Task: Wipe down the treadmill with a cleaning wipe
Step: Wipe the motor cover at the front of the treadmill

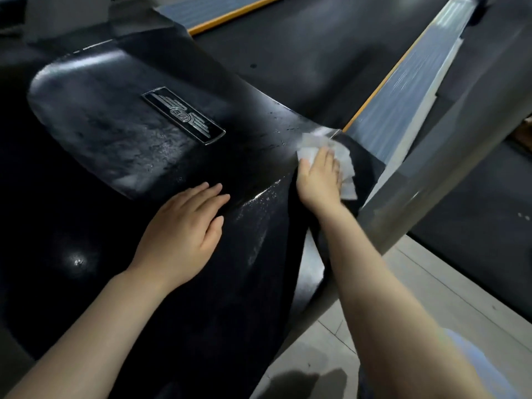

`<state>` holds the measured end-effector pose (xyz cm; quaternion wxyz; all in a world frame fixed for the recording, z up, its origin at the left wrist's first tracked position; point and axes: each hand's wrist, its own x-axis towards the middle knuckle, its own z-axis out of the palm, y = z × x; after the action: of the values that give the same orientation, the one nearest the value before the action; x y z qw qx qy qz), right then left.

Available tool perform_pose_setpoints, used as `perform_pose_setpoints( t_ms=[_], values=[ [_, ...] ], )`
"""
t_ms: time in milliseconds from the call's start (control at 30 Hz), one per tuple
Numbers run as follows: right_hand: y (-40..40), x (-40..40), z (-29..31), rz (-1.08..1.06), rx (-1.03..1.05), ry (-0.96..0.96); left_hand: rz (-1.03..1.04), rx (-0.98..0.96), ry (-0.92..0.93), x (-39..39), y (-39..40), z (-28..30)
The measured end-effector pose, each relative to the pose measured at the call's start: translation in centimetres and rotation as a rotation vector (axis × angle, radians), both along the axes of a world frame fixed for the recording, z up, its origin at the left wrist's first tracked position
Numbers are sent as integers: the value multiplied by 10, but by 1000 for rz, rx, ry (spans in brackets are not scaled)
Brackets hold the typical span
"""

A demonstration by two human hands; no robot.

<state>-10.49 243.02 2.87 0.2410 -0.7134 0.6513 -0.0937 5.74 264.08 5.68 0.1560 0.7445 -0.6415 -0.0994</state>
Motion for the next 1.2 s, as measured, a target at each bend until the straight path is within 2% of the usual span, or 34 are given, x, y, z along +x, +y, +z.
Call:
perform_pose_setpoints(
  t_ms=[67,133,200,333,500,600,700,767,867,933,1000,1133,1200],
  values=[
    [57,-14,-3,33,-15,-14,-23,17,-29,1,1,-2],
    [79,-22,-9,53,-52,-4,-30,29,-67,3,0,-4],
    [44,-20,-9,-10,-57,16,-33,36,-83,3,-2,-5],
    [-74,-25,-6,-286,30,62,-34,32,-83,2,-4,-7],
    [-130,-56,-10,-374,-64,284,-23,13,-87,4,-2,-12],
    [-118,-42,-19,-491,50,198,-9,10,-74,3,-5,-11],
    [-69,-21,-16,-483,-2,135,-16,12,-84,1,-6,-9],
    [-22,-18,-15,-393,-44,87,-19,21,-88,0,-5,-8],
    [43,-33,-24,-145,-58,-45,-26,22,-88,1,-4,-8],
    [43,-45,-24,-111,-53,-80,-30,18,-95,1,-3,-8],
    [13,-45,-20,-190,-23,-86,-28,17,-99,2,-2,-9],
    [-34,-25,-10,-523,-55,-89,-26,2,-86,2,-2,-8],
    [-34,-14,-14,-551,-55,-34,-25,0,-79,2,-2,-9]
  ],
)
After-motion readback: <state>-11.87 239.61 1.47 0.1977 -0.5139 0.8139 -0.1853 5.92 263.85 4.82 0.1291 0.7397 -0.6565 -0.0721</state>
